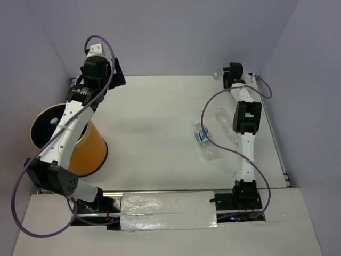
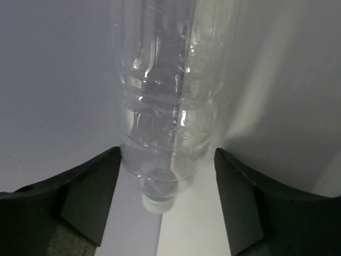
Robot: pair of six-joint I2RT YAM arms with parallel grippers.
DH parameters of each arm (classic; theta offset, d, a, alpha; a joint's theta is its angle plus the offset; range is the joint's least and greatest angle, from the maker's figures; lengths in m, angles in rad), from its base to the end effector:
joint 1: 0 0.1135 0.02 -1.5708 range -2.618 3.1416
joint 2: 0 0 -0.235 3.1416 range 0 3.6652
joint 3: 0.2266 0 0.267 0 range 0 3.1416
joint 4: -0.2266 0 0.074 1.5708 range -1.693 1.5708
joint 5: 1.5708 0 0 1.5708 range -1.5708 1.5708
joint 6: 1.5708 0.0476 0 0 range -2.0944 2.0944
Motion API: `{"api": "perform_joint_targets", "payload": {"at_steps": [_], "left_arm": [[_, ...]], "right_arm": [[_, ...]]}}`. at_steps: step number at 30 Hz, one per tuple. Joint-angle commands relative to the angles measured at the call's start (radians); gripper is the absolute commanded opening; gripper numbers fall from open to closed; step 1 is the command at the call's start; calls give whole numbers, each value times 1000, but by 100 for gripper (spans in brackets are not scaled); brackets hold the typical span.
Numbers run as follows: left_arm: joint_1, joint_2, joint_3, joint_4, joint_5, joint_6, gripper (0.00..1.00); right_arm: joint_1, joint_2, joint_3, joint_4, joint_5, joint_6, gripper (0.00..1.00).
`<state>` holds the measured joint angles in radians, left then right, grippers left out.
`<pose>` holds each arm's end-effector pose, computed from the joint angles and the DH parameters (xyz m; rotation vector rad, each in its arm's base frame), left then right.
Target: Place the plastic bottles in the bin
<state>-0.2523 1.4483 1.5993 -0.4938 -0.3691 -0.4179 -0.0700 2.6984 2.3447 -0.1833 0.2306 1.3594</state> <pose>0.3442 -0.0710 0.4054 -0.4009 1.8480 -0.1041 0.5983 -0.0529 0.1189 1.5039 1.5189 0.5312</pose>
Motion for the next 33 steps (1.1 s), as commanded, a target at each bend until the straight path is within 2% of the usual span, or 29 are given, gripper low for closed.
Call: {"api": "perform_joint_targets", "payload": {"at_steps": [1, 3, 5, 11, 12, 14, 17, 18, 19, 23, 26, 29, 32, 33], "left_arm": [[-4, 6, 39, 43, -1, 7, 99], [-5, 6, 25, 44, 4, 4, 99], [-5, -5, -24, 69, -1, 4, 99], [-11, -16, -85, 23, 24, -33, 99], [-10, -16, -90, 3, 22, -39, 99], [-10, 3, -85, -35, -35, -48, 99], [-8, 84, -20, -178, -100, -81, 99], [-8, 95, 19, -231, -88, -76, 99], [-5, 103, 46, -259, -65, -68, 99], [16, 113, 186, -364, 112, -32, 99], [18, 86, 272, -381, 192, -13, 99], [21, 57, 353, -376, 355, -10, 99], [21, -6, 337, -275, 653, 16, 98], [21, -31, 250, -217, 829, 14, 98]], "right_arm": [[-4, -29, -77, 66, 35, -5, 71], [-4, -90, -231, 152, 32, 1, 61], [-4, -187, -323, 212, 21, 1, 56], [-2, -429, -574, 364, -65, -62, 49], [4, -469, -655, 378, -101, -83, 48], [18, -594, -735, 409, -138, -114, 47], [51, -702, -834, 467, -339, -201, 46], [64, -730, -844, 464, -432, -230, 46], [106, -764, -857, 450, -460, -259, 47], [209, -1030, -997, 351, -536, -454, 47], [286, -1162, -1090, 279, -597, -576, 48], [363, -1336, -1145, 148, -638, -722, 49], [433, -1422, -1183, 19, -672, -842, 50], [449, -1469, -1193, -8, -672, -862, 51]]}}
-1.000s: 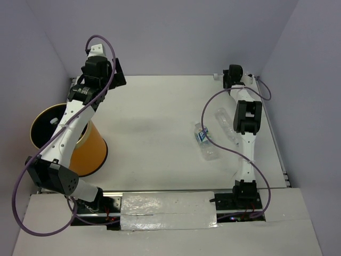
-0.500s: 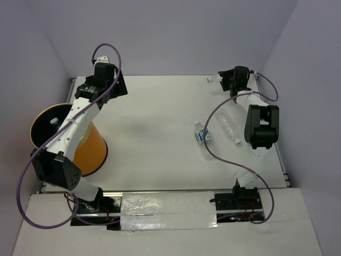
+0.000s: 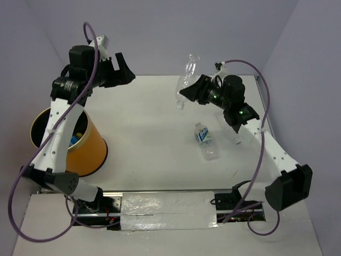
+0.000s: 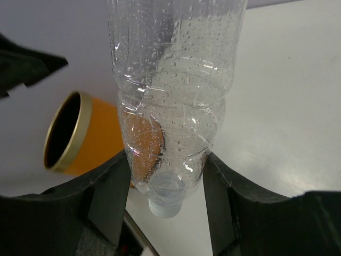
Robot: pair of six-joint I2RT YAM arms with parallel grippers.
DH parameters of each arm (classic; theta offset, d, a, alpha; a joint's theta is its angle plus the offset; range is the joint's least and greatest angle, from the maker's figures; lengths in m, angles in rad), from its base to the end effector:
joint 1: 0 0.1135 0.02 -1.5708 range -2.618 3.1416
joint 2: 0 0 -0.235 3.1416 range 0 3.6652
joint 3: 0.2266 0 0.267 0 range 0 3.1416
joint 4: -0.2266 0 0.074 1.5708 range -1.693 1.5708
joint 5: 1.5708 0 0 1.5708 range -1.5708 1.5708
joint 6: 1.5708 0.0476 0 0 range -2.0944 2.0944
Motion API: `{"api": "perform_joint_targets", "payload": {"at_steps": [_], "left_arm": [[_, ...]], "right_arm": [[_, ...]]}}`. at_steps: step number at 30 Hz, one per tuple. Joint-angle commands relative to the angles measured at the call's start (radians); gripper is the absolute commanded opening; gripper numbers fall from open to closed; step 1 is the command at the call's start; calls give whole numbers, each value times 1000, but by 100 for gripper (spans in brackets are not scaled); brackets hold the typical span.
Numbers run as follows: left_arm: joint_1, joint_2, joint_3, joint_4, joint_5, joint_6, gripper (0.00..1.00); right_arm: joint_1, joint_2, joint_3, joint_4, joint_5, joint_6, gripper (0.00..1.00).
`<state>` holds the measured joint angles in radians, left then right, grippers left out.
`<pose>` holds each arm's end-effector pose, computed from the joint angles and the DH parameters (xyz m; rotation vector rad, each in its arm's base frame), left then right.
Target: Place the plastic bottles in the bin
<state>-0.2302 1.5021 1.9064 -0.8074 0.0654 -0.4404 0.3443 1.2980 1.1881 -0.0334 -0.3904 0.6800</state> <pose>0.3218 -0.0786 0.4578 -0.1674 2.0003 -0.4983 0.3127 0.1314 0.3540 -0.0032 1.8291 1.0759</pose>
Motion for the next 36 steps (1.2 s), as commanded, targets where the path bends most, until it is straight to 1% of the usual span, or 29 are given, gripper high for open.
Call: {"api": "perform_joint_targets", "payload": {"at_steps": [1, 2, 3, 4, 5, 6, 7, 9, 10, 12, 13, 17, 22, 25, 29, 34, 36], "left_arm": [[-3, -110, -110, 161, 465, 5, 98], [-3, -141, -148, 266, 518, -20, 98], [-3, -146, -200, 304, 557, -43, 97], [-4, -148, -222, 341, 621, -97, 97], [-9, -145, -260, 415, 648, -127, 97], [-17, -141, -274, 447, 668, -164, 97], [-44, -129, -277, 464, 677, -165, 97], [-83, -112, -265, 449, 643, -126, 97], [-128, -97, -259, 439, 622, -106, 97], [-185, -80, -242, 406, 593, -61, 99], [-195, -62, -237, 390, 562, -55, 99], [-199, -36, -256, 369, 513, -66, 99], [-205, -33, -332, 485, 539, -109, 99], [-205, -2, -331, 496, 525, -126, 99], [-212, 15, -354, 559, 534, -162, 99], [-221, 41, -371, 642, 596, -210, 99], [-230, 69, -356, 630, 585, -210, 99]], "right_arm": [[47, -87, -53, -204, -53, -198, 51], [76, -106, -62, -221, -50, -217, 51], [88, -124, -73, -233, -48, -224, 51], [99, -152, -88, -253, -50, -230, 51], [122, -163, -93, -263, -48, -240, 52], [133, -170, -96, -275, -44, -244, 52], [139, -183, -100, -281, -45, -247, 52], [156, -184, -102, -286, -47, -246, 52], [160, -184, -102, -286, -50, -249, 52], [166, -183, -90, -298, -56, -249, 52], [170, -178, -84, -304, -56, -249, 52], [177, -181, -58, -323, -47, -254, 52], [182, -169, -44, -336, -41, -260, 53], [188, -170, -44, -333, -30, -252, 54], [194, -163, -41, -335, -33, -249, 54], [203, -141, -31, -339, -41, -247, 54], [206, -131, -27, -336, -44, -247, 54]]}}
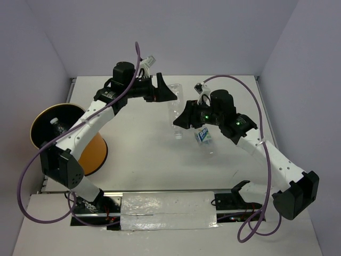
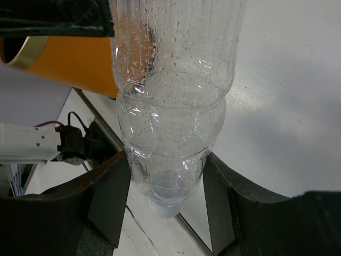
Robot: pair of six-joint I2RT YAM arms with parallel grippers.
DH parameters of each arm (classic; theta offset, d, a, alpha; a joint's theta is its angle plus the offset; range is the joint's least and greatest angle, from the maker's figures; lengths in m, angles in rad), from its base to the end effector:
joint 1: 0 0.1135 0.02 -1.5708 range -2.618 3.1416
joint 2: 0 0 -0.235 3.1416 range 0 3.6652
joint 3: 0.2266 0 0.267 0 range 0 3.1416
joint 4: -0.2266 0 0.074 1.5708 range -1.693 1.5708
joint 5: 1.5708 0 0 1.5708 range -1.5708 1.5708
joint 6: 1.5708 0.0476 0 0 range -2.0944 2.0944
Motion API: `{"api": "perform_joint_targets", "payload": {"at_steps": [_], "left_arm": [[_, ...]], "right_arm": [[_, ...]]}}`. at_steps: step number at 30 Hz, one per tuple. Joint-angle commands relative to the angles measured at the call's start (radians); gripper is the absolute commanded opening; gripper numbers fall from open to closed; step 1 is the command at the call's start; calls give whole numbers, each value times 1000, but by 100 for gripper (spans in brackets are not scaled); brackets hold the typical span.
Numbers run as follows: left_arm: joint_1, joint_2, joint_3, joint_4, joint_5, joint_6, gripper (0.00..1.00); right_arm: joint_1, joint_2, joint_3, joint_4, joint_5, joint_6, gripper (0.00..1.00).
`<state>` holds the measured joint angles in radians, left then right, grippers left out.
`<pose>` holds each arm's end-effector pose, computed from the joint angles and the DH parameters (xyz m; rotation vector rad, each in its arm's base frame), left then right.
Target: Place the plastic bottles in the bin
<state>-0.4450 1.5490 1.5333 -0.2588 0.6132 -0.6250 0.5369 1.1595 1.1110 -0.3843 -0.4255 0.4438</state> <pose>0.3354 -0.1903 0.3737 0.2900 1.9818 -1.2824 0.2438 0.1680 0.3270 -0.3879 2.0861 1.0336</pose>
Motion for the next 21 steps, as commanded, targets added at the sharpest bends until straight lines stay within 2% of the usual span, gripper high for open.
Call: {"api": "perform_joint_targets", "payload": {"at_steps": [1, 3, 6, 8, 9, 11, 12, 14, 15, 16, 17, 18, 20, 21], "left_arm": [[-18, 28, 19, 79, 40, -28, 99], [-23, 40, 18, 93, 45, -44, 99], [-35, 43, 19, 101, 39, -53, 94], [-40, 43, 22, 101, 36, -56, 81], [-40, 42, 19, 99, 33, -58, 70], [-41, 33, 13, 104, 30, -62, 61], [-41, 30, 10, 105, 22, -67, 50], [-40, 16, 17, 76, 5, -71, 41], [-40, 8, 36, 40, -35, -71, 34], [-40, 5, 89, -53, -65, -65, 33], [-40, 2, 117, -107, -102, -42, 31], [-40, -9, 149, -165, -198, -24, 30], [-38, -23, 240, -281, -318, 40, 28], [-32, -41, 267, -387, -386, 60, 28]], "right_arm": [[15, 9, 52, 18, -12, -11, 54], [17, 12, 46, 28, -12, -8, 54], [18, 19, 41, 35, -12, -2, 54], [17, 22, 30, 50, -16, 7, 55], [18, 19, 26, 54, -15, 10, 55], [18, 19, 21, 65, -18, 19, 55], [18, 19, 18, 70, -19, 24, 56], [18, 17, 16, 70, -16, 26, 67], [17, 13, 19, 65, -10, 30, 78], [15, 5, 21, 59, 14, 30, 92], [15, -3, 24, 49, 33, 29, 95], [15, -17, 27, 26, 54, 21, 98], [15, -67, 48, -8, 112, 7, 100], [15, -86, 59, -46, 134, -16, 100]]}}
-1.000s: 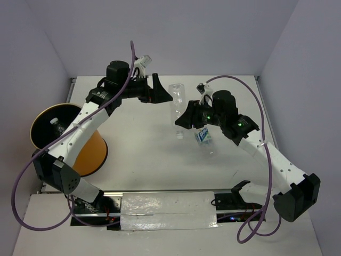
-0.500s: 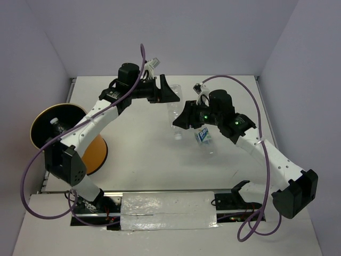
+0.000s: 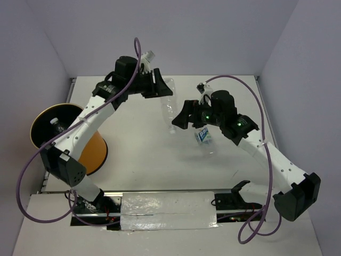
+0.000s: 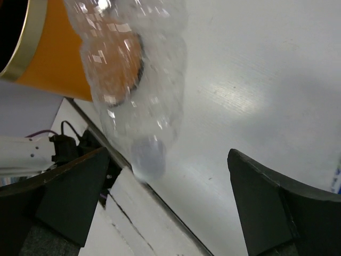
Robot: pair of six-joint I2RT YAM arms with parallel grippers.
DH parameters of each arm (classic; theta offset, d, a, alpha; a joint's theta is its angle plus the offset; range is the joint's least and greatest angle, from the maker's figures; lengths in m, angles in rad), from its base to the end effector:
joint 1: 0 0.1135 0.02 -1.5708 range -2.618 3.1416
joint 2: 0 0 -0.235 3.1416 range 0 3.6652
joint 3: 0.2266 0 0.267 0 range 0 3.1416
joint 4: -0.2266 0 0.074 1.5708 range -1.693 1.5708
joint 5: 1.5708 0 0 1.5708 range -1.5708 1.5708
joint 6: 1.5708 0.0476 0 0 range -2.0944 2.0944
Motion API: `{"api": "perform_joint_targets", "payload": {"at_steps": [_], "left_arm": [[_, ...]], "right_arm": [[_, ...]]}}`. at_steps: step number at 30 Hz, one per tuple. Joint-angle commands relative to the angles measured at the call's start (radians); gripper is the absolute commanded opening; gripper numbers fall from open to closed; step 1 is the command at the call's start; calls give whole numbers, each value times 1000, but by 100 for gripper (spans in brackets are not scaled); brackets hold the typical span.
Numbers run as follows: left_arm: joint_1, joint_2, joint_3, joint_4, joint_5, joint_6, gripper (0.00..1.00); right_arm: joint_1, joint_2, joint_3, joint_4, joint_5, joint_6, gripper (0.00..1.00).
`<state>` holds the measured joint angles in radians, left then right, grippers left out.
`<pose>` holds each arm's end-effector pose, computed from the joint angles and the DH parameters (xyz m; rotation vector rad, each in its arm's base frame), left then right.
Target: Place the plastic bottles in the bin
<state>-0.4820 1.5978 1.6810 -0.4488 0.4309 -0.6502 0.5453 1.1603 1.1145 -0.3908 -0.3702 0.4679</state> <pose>0.3365 -0.1985 0.3879 0.1362 2.0809 -1.1418 0.2443 0.1683 0.3269 -0.3332 2.0994 0.9978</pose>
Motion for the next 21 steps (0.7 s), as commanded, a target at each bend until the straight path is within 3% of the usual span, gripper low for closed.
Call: {"api": "perform_joint_targets", "payload": {"at_steps": [1, 3, 4, 7, 8, 11, 16, 19, 21], "left_arm": [[8, -102, 169, -243, -350, 104, 27], [20, -139, 218, -370, -508, 148, 26], [23, -153, 262, -405, -670, 161, 26], [28, -205, 368, -547, -962, 179, 26], [28, -216, 387, -580, -1168, 173, 25], [31, -332, 297, -555, -1497, 239, 26], [62, -466, 82, -294, -1770, 414, 26], [95, -559, -120, 1, -1804, 546, 28], [115, -597, -180, 3, -1754, 506, 29]], "right_arm": [[7, -129, 64, -58, 106, -52, 100], [7, -171, 90, -113, 221, -81, 100], [7, -189, 96, -129, 273, -87, 100], [7, -269, 79, -142, 474, -100, 100], [8, -310, 47, -122, 508, -98, 100], [5, -350, 1, -91, 596, -89, 100], [5, -288, -10, -105, 600, -87, 100], [7, -249, -42, -112, 606, -103, 100], [7, -240, -61, -103, 593, -113, 100]]}}
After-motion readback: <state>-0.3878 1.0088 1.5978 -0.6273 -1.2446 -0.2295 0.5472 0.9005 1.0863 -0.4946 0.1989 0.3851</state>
